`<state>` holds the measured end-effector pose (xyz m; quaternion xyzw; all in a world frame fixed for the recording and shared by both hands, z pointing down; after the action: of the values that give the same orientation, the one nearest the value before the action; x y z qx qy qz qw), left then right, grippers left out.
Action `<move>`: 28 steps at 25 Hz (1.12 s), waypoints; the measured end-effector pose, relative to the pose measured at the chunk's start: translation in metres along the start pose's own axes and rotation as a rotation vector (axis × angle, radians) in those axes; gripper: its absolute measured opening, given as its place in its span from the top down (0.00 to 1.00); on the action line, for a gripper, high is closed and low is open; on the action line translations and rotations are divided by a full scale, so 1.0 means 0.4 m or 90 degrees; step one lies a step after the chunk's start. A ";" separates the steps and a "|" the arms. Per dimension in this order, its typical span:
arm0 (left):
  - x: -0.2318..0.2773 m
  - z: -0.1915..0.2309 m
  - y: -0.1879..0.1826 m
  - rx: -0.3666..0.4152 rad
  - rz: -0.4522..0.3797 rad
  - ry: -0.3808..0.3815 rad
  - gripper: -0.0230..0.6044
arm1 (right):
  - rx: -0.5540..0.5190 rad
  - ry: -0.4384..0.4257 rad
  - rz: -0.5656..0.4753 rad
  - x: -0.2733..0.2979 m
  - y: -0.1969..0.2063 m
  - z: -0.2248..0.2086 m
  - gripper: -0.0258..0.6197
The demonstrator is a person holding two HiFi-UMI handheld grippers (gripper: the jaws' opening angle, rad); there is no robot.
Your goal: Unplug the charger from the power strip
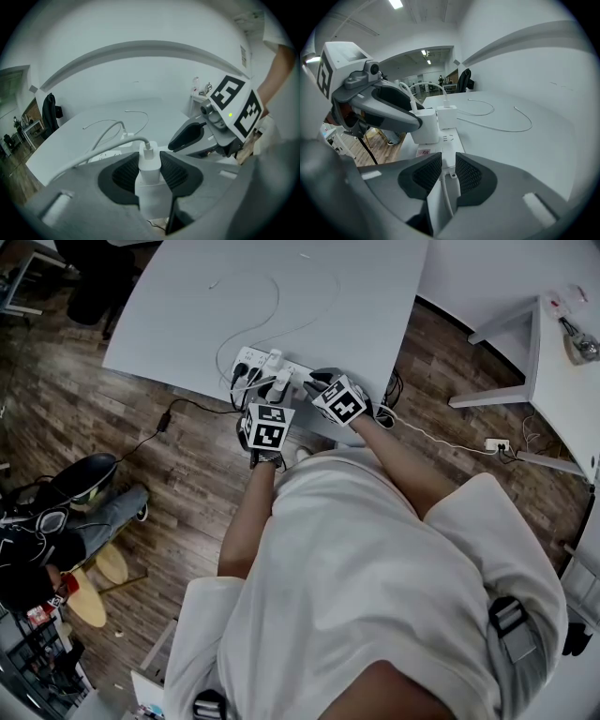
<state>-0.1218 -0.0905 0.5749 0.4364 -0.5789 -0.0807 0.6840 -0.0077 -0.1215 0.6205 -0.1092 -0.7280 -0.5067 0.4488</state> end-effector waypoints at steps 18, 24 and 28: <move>-0.007 0.003 0.001 -0.003 0.001 -0.001 0.74 | 0.001 -0.004 -0.004 -0.002 -0.002 0.003 0.82; -0.009 0.007 -0.001 -0.010 -0.001 0.000 0.74 | 0.001 -0.004 -0.005 -0.004 -0.006 0.004 0.82; -0.017 0.017 0.009 -0.060 -0.011 0.004 0.74 | 0.001 -0.005 -0.005 -0.004 -0.004 0.005 0.82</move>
<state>-0.1314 -0.0876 0.5719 0.4092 -0.5686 -0.1122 0.7047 -0.0088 -0.1200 0.6181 -0.1079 -0.7307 -0.5072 0.4441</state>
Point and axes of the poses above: the fingertips, and each gripper's own axes: x forward along the fingers, z to its left, y out of its underside, the point moved 7 cm from there along -x, backward along the fingers, and after that the axes turned 4 degrees about z, right-handed, at the moved point
